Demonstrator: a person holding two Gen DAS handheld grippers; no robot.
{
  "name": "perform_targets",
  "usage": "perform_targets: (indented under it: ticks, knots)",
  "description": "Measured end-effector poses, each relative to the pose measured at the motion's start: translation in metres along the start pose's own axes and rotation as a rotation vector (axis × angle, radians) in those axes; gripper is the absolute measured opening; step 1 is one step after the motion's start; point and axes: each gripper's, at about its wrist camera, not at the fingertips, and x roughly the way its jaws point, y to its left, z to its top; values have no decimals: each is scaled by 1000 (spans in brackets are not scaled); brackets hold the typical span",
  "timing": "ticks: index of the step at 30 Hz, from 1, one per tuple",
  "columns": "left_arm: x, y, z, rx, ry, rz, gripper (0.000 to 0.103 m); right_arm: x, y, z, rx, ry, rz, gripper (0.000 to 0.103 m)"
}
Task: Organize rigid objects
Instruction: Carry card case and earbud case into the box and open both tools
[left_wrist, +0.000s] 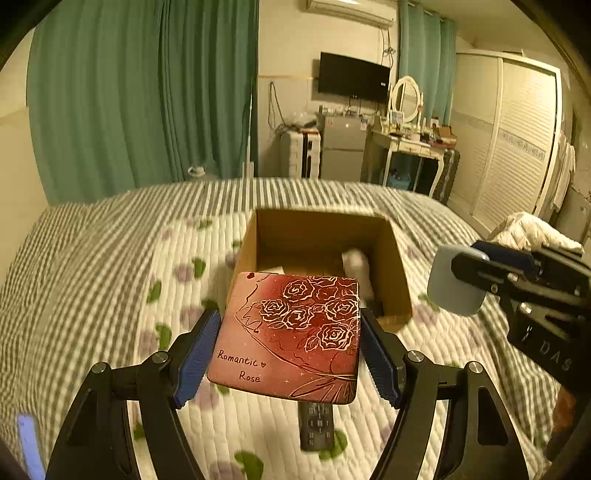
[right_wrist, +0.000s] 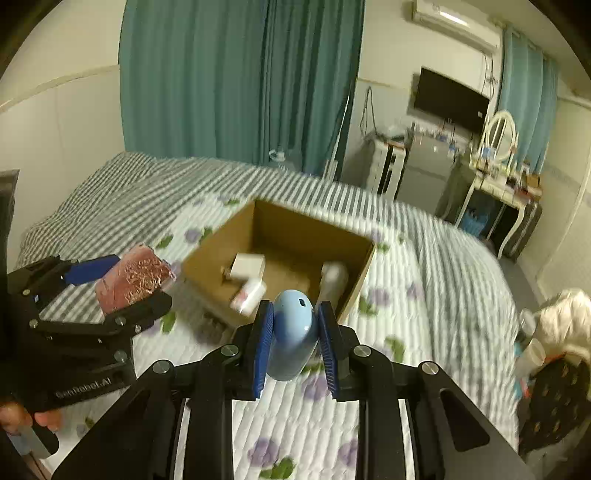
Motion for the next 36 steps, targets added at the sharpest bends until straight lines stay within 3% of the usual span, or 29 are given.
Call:
perform_targets:
  ticks: [6, 12, 24, 31, 36]
  knots:
    - [24, -5, 34, 28, -32, 2, 75, 10, -7, 48, -1, -54, 16, 24]
    - [75, -14, 44, 77, -7, -2, 75, 53, -13, 68, -5, -43, 34, 24]
    - [172, -20, 8, 77, 131, -12, 75, 149, -36, 39, 47, 44, 77, 24]
    - [182, -28, 4, 130, 123, -35, 78, 172, -43, 25, 63, 62, 90, 24]
    - [178, -17, 14, 87, 108, -33, 81, 177, -50, 29, 80, 63, 87, 23]
